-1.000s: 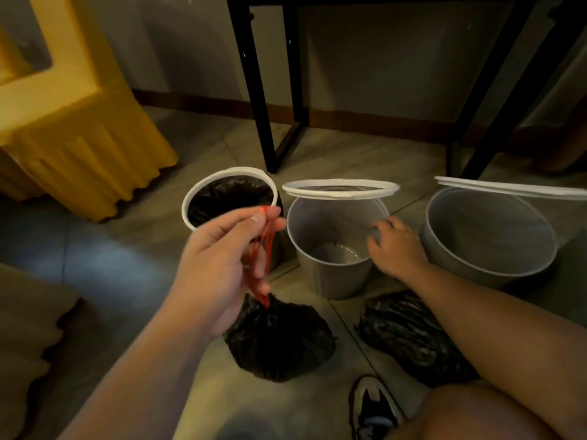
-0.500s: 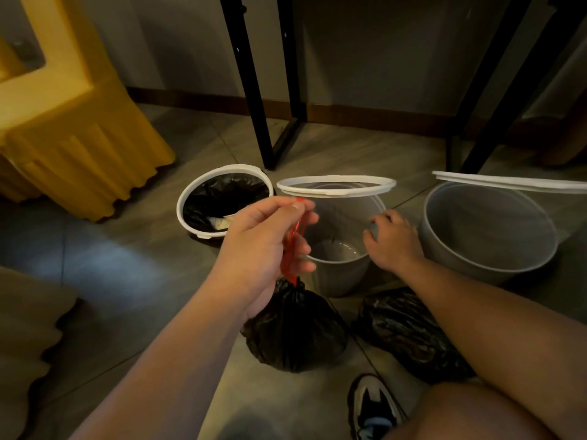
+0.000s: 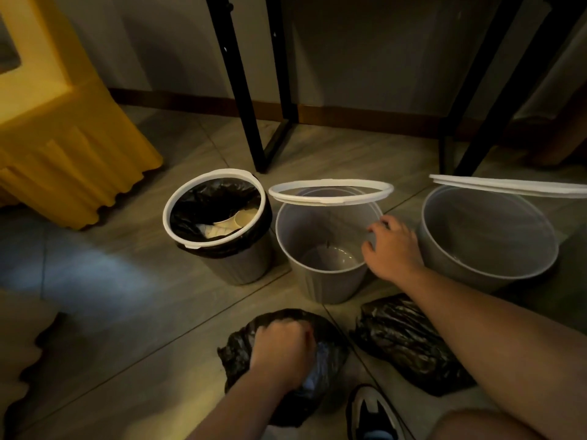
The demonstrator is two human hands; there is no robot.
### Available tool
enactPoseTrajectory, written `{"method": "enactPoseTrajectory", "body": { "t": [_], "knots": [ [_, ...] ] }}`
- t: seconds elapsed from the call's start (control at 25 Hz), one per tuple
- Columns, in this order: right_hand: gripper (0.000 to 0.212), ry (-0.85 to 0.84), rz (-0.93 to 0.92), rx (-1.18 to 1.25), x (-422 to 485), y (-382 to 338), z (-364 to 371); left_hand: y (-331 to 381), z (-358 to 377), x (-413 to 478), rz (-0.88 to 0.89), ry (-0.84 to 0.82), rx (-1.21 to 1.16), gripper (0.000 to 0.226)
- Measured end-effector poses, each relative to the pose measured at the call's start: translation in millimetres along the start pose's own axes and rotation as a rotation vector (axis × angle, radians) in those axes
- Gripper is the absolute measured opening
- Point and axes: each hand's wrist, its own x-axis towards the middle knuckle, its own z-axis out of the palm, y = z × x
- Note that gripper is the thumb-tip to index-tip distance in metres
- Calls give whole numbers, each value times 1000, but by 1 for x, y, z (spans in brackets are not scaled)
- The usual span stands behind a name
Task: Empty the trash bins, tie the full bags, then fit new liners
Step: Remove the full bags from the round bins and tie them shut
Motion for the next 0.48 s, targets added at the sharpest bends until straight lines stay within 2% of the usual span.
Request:
{"method": "enactPoseTrajectory", "body": {
  "t": [0.12, 0.24, 0.36, 0.48],
  "knots": [
    [31, 60, -36, -22, 2, 2, 1, 7, 4, 15, 25, -59, 169, 36],
    [19, 231, -195, -47, -1, -5, -2, 6, -6, 16, 47, 108, 156, 35],
    [26, 320, -473, 6, -13, -26, -4, -1, -21, 9, 24, 335, -89, 31],
    [14, 278, -715, 61, -25, -64, 3, -20, -48, 8, -143, 444, -593, 25]
  ]
}}
